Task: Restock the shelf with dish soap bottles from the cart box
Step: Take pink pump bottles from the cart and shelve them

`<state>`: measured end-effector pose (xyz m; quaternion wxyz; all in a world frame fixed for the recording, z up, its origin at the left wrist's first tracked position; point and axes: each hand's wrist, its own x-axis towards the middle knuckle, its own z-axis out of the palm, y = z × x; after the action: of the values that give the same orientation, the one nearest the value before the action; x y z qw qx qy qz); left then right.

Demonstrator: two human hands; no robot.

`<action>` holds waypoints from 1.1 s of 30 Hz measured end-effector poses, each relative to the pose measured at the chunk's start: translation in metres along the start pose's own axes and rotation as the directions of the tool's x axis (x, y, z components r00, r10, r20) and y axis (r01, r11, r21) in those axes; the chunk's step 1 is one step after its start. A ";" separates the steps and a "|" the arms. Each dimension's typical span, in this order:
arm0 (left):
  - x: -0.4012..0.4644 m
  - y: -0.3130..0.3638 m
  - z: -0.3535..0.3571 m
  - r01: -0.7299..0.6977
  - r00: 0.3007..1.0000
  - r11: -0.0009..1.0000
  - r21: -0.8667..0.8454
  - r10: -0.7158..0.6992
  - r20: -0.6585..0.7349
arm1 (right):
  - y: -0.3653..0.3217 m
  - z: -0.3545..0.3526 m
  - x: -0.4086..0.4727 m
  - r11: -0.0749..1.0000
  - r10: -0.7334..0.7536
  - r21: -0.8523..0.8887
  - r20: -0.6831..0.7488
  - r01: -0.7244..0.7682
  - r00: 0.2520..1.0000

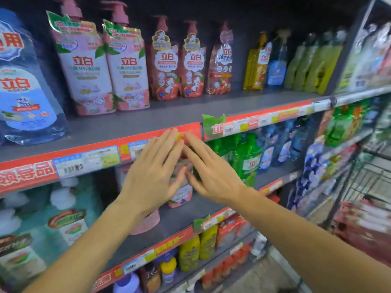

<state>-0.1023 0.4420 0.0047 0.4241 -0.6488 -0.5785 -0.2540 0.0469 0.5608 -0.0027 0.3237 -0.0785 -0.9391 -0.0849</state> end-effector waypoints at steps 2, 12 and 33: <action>-0.008 0.026 0.016 0.017 0.999 0.997 -0.069 -0.013 0.051 | 0.011 0.005 -0.035 0.996 0.087 0.018 0.107 -0.089 0.991; -0.004 0.181 0.101 0.119 0.856 0.949 -0.294 0.052 0.514 | 0.077 -0.040 -0.219 0.840 0.540 -0.160 0.340 -0.518 0.770; 0.112 0.636 0.199 -0.147 0.629 0.750 -0.645 0.574 0.524 | 0.160 -0.243 -0.604 0.149 0.983 -0.368 0.154 -0.918 0.097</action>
<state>0.5023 0.6879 -0.1682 0.0151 -0.8933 -0.4465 -0.0491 0.6932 0.6098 -0.1720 0.1139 -0.7091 -0.6916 0.0775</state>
